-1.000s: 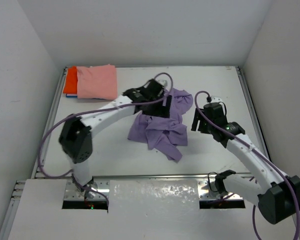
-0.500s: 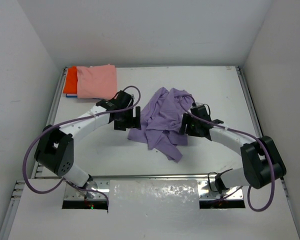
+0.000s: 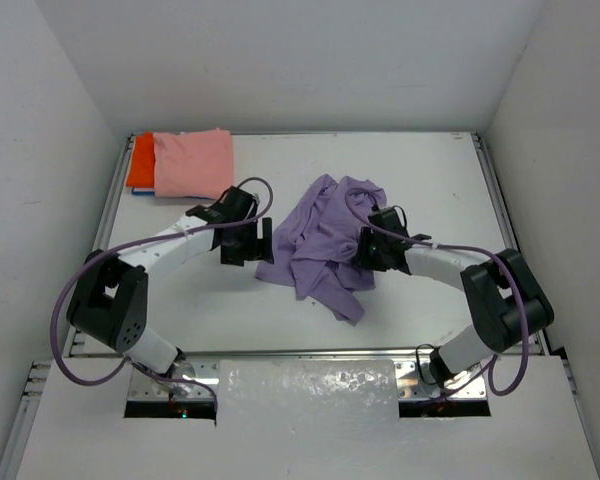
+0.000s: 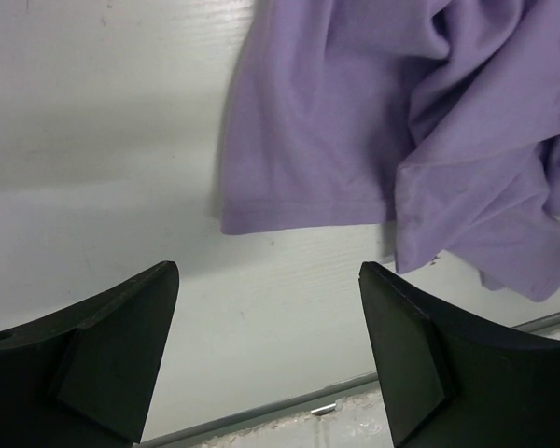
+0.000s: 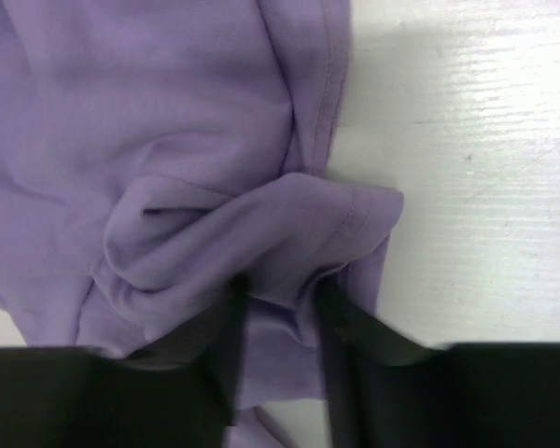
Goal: Fold and stack the t-shirts
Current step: Flatten out the tshirt
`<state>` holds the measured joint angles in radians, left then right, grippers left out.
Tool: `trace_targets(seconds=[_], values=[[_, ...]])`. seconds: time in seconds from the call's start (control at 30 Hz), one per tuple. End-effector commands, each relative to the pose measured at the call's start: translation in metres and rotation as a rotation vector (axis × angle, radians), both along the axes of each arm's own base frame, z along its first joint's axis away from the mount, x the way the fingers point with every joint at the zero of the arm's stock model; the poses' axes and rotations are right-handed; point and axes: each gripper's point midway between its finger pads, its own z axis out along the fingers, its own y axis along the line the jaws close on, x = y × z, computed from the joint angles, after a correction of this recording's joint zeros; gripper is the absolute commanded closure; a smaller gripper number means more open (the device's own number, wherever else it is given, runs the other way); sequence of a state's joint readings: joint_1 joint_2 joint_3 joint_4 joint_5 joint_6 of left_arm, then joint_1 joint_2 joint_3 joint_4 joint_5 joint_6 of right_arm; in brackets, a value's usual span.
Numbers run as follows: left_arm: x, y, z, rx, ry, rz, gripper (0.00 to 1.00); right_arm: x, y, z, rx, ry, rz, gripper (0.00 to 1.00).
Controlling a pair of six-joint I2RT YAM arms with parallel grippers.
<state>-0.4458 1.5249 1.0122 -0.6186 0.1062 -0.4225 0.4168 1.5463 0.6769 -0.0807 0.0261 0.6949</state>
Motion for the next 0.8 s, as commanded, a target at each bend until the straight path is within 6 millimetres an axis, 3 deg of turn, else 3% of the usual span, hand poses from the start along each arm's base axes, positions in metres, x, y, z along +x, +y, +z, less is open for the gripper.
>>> trace_targets(seconds=[0.0, 0.03, 0.07, 0.1, 0.37, 0.5, 0.67, 0.77], values=[[0.01, -0.001, -0.004, -0.017, -0.027, -0.006, 0.23, 0.023, 0.01, 0.019, 0.021, -0.062, -0.003, 0.7], [0.01, -0.001, -0.005, -0.01, -0.027, -0.008, 0.23, 0.023, 0.01, 0.019, 0.011, -0.055, 0.005, 0.78], [0.012, 0.001, -0.01, -0.001, -0.025, -0.005, 0.23, 0.025, 0.009, 0.022, -0.002, -0.048, 0.001, 0.98], [0.012, 0.001, -0.012, 0.005, -0.024, -0.004, 0.23, 0.026, 0.006, 0.024, -0.019, -0.048, -0.001, 1.0], [0.02, -0.001, -0.025, 0.013, -0.021, -0.015, 0.24, 0.024, -0.021, 0.063, -0.138, -0.119, -0.02, 1.0], [0.022, -0.003, -0.037, 0.017, -0.011, -0.024, 0.24, 0.011, -0.038, 0.075, -0.206, -0.101, -0.034, 1.0], [0.023, -0.004, -0.053, 0.025, 0.016, -0.027, 0.25, 0.002, -0.078, 0.109, -0.332, -0.179, -0.142, 1.0], [0.032, -0.009, -0.055, 0.016, -0.001, -0.038, 0.35, 0.001, -0.091, 0.132, -0.37, -0.241, -0.168, 1.0]])
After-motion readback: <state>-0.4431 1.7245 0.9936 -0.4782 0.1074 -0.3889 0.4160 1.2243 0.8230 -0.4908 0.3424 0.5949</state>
